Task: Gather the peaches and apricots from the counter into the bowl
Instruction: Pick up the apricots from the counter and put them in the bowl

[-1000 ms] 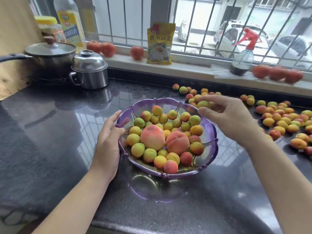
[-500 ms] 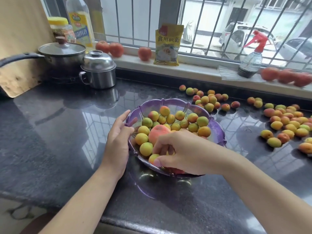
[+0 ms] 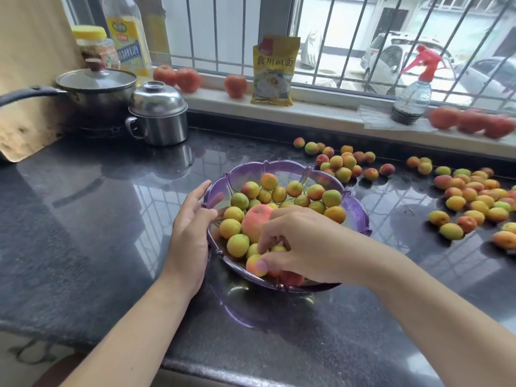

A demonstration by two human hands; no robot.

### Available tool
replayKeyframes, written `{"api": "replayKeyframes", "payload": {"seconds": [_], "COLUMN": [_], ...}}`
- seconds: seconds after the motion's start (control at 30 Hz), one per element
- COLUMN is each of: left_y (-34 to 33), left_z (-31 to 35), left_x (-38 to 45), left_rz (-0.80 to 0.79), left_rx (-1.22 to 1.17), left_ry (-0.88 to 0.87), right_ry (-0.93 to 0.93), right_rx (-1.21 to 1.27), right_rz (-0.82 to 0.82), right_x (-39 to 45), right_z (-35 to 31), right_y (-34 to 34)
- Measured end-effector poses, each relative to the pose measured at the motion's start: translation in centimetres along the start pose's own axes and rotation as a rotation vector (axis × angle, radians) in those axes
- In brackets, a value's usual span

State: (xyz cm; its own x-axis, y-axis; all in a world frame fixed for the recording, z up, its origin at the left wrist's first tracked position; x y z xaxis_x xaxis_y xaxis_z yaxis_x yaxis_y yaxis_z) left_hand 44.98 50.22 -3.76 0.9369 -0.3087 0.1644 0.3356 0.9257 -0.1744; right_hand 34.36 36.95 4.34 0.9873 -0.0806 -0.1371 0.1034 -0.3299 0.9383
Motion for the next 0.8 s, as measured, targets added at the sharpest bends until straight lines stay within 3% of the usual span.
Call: {"api": "replayKeyframes", "payload": {"seconds": [0.07, 0.17, 0.23, 0.3, 0.4, 0.63, 0.8], "left_y": [0.0, 0.0, -0.1, -0.1, -0.1, 0.0, 0.0], "left_z": [0.0, -0.1, -0.1, 0.0, -0.1, -0.1, -0.2], "left_x": [0.0, 0.1, 0.1, 0.1, 0.1, 0.2, 0.2], "left_rz": [0.004, 0.019, 0.023, 0.027, 0.033, 0.043, 0.034], "left_rx": [-0.010, -0.018, -0.013, -0.005, 0.002, 0.005, 0.003], "left_ry": [0.001, -0.007, -0.015, -0.021, -0.023, -0.034, -0.036], "right_ry": [-0.021, -0.146, -0.328, -0.551, -0.691, -0.664, -0.661], "right_rx": [0.102, 0.328, 0.388, 0.351, 0.247, -0.022, 0.015], "right_rz": [0.093, 0.465, 0.716, 0.823, 0.767, 0.608, 0.657], "right_x": [0.0, 0.6, 1.1, 1.9, 3.4, 6.7, 6.5], "right_z": [1.3, 7.1, 13.6, 19.8, 24.4, 23.4, 23.8], "right_y": [1.9, 6.5, 7.8, 6.6, 2.9, 2.7, 2.7]}}
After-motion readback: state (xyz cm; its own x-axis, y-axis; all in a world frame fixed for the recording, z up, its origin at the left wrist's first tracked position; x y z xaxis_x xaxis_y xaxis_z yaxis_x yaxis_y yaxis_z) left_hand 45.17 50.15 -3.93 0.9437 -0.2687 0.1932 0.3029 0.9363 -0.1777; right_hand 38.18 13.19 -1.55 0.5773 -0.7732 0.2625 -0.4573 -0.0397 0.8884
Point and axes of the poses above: each hand's wrist, its own x-axis towards the middle knuckle, its own y-axis out of the back of the hand, z = x × y, the point moved 7 cm from there along x, towards the middle knuckle, and after that the axes turned 10 degrees about -y, right-handed, at the moved point
